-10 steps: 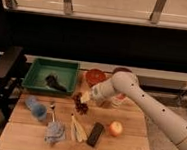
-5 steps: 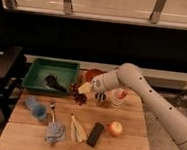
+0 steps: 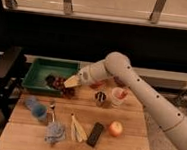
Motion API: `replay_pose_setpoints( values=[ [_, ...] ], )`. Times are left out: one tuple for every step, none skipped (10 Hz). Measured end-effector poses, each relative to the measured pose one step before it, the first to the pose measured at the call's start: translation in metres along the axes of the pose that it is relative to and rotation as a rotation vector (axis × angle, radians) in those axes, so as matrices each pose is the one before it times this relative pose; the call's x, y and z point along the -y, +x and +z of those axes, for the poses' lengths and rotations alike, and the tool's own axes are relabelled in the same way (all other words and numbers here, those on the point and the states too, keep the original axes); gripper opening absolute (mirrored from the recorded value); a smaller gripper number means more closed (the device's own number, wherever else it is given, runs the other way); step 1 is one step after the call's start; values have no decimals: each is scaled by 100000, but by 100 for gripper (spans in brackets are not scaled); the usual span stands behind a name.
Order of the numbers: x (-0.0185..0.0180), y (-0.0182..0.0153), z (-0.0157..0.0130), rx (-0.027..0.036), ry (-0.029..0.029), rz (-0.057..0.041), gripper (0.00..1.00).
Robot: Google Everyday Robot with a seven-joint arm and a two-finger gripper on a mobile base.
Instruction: Place grapes in plastic cup
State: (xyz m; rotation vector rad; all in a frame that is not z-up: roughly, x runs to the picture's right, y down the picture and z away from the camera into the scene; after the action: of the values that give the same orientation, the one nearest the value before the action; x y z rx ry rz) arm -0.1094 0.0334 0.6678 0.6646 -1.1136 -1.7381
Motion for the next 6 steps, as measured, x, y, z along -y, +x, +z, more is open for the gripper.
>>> replay_pose_setpoints(
  values=[
    [-2, 7, -2, 56, 123, 89, 0],
    [-100, -32, -133, -182, -165, 190, 0],
    [83, 38, 118, 144, 169, -136, 0],
    [71, 20, 86, 131, 111, -126, 0],
    [-24, -2, -18, -35, -32, 34, 0],
    [-49, -56, -48, 67, -109, 57, 0]
  ],
)
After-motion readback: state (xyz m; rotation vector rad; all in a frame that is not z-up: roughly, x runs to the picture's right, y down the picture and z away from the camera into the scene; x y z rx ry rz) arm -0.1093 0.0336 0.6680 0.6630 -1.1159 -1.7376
